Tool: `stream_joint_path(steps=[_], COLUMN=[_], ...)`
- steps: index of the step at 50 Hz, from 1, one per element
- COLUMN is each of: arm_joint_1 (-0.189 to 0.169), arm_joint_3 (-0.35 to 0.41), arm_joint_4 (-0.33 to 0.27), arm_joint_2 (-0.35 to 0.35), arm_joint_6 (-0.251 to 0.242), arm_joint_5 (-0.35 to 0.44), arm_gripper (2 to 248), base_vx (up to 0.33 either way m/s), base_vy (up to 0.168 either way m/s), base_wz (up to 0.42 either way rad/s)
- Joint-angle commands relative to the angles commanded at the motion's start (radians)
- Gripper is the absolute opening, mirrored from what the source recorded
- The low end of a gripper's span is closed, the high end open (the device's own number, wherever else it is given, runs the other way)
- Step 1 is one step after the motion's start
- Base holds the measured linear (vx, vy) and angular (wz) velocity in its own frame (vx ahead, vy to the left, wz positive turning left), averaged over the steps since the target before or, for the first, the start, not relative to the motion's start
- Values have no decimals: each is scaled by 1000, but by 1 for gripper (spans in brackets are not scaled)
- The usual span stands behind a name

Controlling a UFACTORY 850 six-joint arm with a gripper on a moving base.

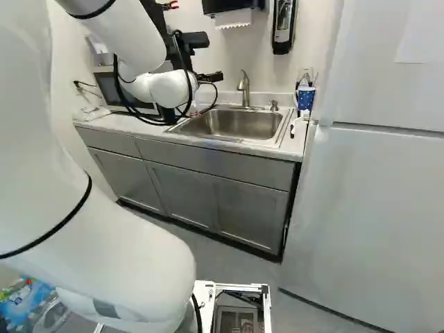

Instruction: Rinse the cup and place it in the tray

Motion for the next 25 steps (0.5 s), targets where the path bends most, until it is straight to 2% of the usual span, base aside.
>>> stream_joint_path(steps=[20,25], arm_joint_1=[0,0], arm_joint_3=[0,0], arm_joint_4=[0,0], arm_joint_2=[0,0], arm_joint_6=[0,0], arm_joint_5=[0,0], arm_gripper=[247,247], base_vx=[55,63], base_vy=[-75,-109], base_wz=[200,60])
